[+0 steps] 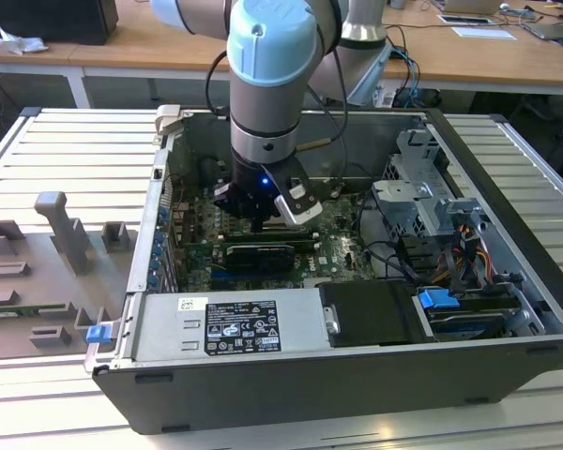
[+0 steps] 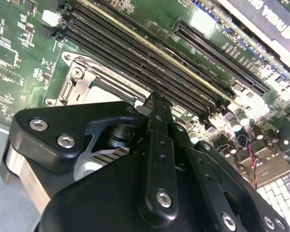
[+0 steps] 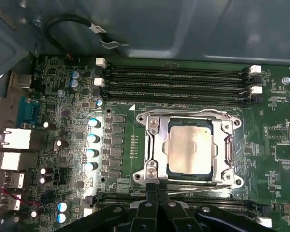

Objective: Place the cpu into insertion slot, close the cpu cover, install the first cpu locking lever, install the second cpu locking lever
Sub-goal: 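Install the second cpu locking lever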

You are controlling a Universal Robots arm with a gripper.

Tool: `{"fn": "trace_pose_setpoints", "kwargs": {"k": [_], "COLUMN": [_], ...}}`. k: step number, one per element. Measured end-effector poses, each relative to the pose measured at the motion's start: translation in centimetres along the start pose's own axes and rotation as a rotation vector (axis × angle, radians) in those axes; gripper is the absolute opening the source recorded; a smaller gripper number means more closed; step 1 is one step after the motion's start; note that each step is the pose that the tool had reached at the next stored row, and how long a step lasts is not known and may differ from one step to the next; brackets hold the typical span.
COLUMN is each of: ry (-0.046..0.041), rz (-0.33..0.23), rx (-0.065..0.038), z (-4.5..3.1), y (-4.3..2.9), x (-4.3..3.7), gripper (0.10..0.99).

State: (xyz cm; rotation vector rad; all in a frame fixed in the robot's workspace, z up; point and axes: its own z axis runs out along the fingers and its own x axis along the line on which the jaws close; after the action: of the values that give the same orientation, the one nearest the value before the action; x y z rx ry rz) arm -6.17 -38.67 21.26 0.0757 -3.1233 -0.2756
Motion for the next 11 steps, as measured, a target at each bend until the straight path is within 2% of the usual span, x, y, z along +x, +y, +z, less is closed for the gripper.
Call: {"fn": "trace_pose_setpoints", "kwargs": {"k": [3, 6, 11], "ry": [-0.0011, -0.0028, -0.0043], "rz": [-0.002, -0.006, -0.013], "rx": [-0.007, -0.017, -0.034], "z": [0.26, 0.51, 0.94], "y": [-0.03, -0.06, -0.12], "x": [0.27, 0.73, 1.01], "gripper": [0.106, 0.106, 0.106]}}
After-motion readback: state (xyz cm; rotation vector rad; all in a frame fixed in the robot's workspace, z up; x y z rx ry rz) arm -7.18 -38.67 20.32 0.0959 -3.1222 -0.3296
